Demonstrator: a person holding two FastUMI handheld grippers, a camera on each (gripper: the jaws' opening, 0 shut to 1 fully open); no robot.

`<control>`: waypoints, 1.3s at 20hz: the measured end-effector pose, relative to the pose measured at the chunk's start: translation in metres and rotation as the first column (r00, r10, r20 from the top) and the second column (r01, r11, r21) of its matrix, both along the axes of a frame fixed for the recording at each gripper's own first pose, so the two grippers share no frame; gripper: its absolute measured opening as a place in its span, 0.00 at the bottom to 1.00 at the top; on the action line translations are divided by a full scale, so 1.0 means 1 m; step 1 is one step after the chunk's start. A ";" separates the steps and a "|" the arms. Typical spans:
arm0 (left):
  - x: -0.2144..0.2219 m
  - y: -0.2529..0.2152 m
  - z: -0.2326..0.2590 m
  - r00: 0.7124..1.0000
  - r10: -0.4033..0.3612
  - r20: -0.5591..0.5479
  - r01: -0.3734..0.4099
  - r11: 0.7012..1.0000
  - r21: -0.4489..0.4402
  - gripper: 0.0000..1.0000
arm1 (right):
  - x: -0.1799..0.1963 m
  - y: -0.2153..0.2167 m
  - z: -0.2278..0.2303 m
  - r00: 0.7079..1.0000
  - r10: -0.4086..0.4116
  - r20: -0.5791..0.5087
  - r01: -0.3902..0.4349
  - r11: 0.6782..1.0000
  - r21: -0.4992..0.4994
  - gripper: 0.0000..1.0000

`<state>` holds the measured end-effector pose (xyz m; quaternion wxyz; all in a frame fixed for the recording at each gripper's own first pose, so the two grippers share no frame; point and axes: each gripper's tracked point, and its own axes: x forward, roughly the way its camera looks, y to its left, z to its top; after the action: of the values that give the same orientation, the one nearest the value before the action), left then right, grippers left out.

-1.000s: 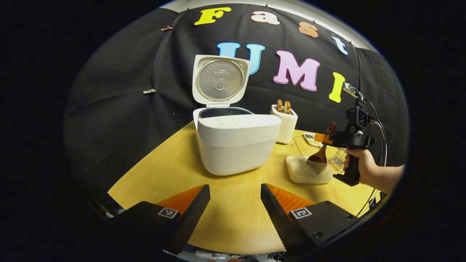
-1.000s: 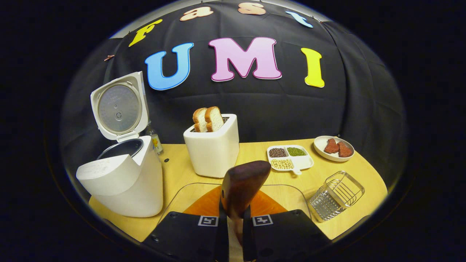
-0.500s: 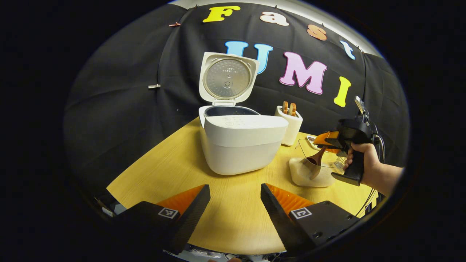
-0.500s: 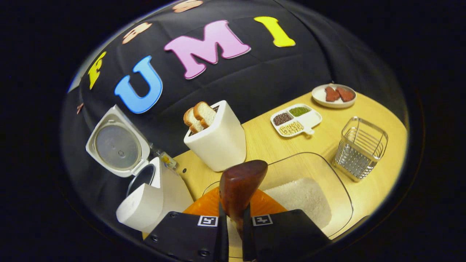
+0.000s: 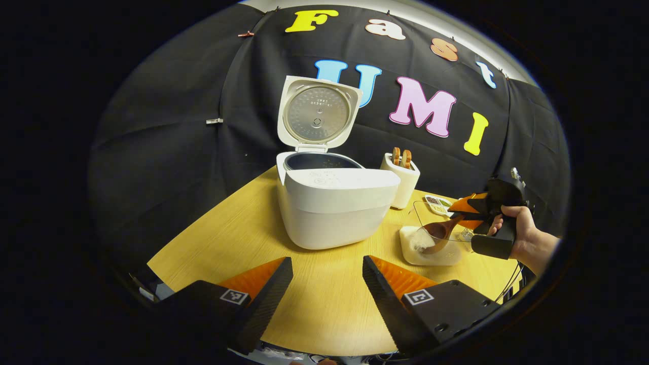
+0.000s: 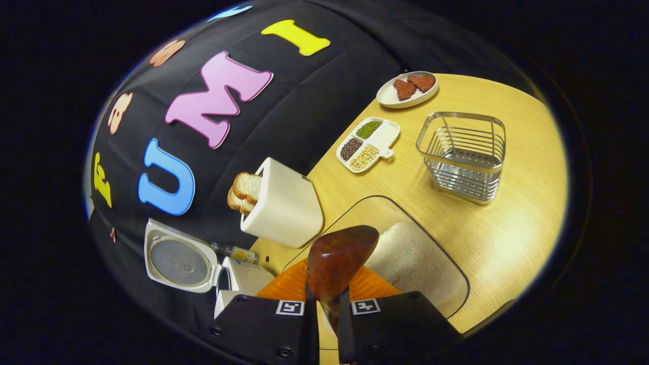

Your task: Close the left gripper, press the button to open the rice cooker; take a wooden spoon from the chopstick holder with the right hand, scoop a spoonful of rice and pour it into the rice cooker, then put the wooden spoon back into the chopstick holder.

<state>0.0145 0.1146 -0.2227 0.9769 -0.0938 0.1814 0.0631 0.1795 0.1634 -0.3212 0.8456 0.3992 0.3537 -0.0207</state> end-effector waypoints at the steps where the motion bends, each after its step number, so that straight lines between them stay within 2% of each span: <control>1: -0.001 0.001 0.002 1.000 -0.002 0.004 0.002 1.000 0.001 0.96 | -0.001 -0.006 0.004 1.000 -0.024 -0.003 0.024 1.000 0.011 0.19; 6: -0.011 0.005 0.015 1.000 -0.016 0.021 0.016 1.000 0.015 0.96 | 0.000 -0.030 0.038 0.993 -0.117 0.008 0.116 0.991 0.064 0.19; 14: -0.028 0.017 0.027 0.999 -0.002 0.044 0.001 1.000 0.020 0.96 | 0.014 -0.029 0.092 0.986 -0.164 0.012 0.161 0.977 0.140 0.19; 20: -0.032 0.025 0.034 0.998 0.050 0.049 -0.048 0.998 -0.030 0.96 | 0.035 0.011 0.127 0.991 -0.132 0.025 0.124 0.970 0.208 0.19; 26: -0.026 0.039 0.042 0.997 0.048 0.057 -0.048 0.999 -0.002 0.96 | 0.053 0.066 0.162 0.995 -0.097 0.037 0.082 0.955 0.284 0.19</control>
<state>-0.0113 0.1532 -0.1804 0.9799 -0.1002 0.1510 0.0838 0.2325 0.2293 -0.1592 0.7870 0.5315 0.3131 0.0018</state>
